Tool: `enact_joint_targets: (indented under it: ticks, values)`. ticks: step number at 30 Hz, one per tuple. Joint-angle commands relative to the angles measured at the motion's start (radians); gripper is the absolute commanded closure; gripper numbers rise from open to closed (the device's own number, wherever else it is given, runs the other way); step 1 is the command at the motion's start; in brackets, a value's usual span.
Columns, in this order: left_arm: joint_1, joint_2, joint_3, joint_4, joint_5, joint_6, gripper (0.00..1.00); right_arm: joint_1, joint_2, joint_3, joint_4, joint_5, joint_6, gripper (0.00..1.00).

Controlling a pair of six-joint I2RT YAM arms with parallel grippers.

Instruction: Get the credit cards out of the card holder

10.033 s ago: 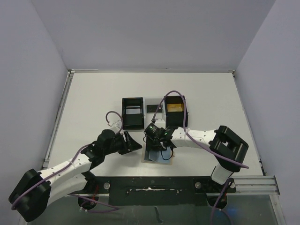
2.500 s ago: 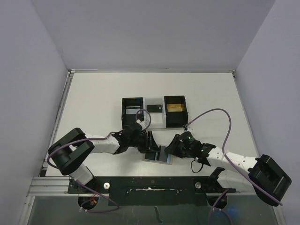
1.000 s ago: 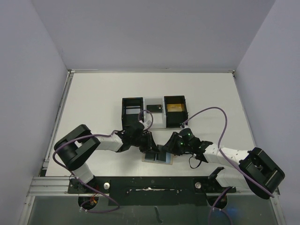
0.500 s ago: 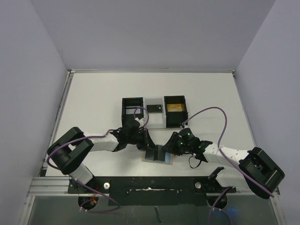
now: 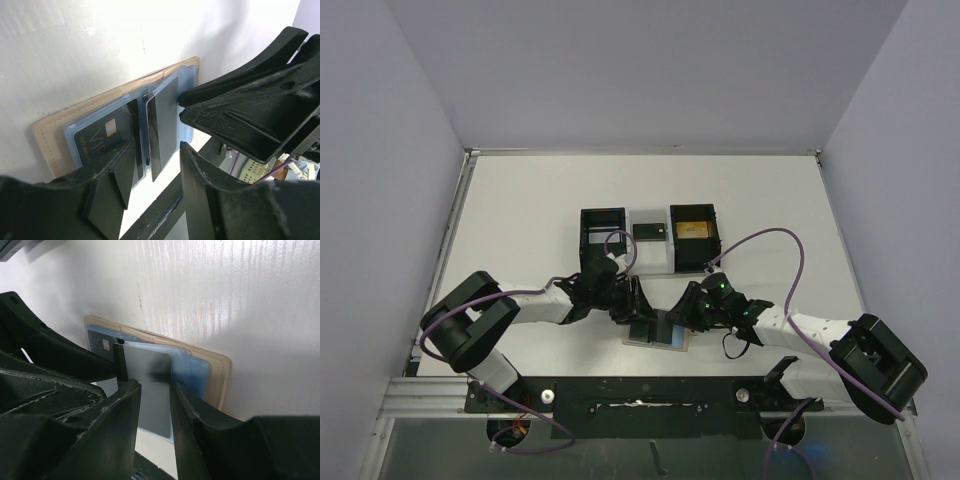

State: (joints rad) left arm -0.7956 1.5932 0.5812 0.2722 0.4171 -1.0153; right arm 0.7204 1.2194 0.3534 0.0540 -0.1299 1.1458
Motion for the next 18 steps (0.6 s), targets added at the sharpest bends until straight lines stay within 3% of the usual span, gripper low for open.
enact_joint_targets:
  ticks: [1,4,10,12,18]
  values:
    - [0.0,-0.001,0.034,-0.034,-0.022,0.049,0.6,-0.001,0.015,-0.008,-0.098,0.038,-0.005,0.67]
    - [-0.005,0.031,0.018,0.061,0.035,0.033,0.61,-0.001,0.017,-0.007,-0.099,0.036,-0.002,0.67]
    - [-0.021,0.1,0.014,0.224,0.116,-0.038,0.78,-0.001,0.009,0.005,-0.112,0.036,-0.004,0.67]
    - [-0.025,0.086,0.011,0.231,0.1,-0.046,0.87,-0.003,0.009,0.007,-0.12,0.042,-0.007,0.67]
    - [-0.025,0.027,0.018,0.122,0.021,-0.019,0.97,-0.003,0.011,0.02,-0.155,0.06,-0.008,0.67]
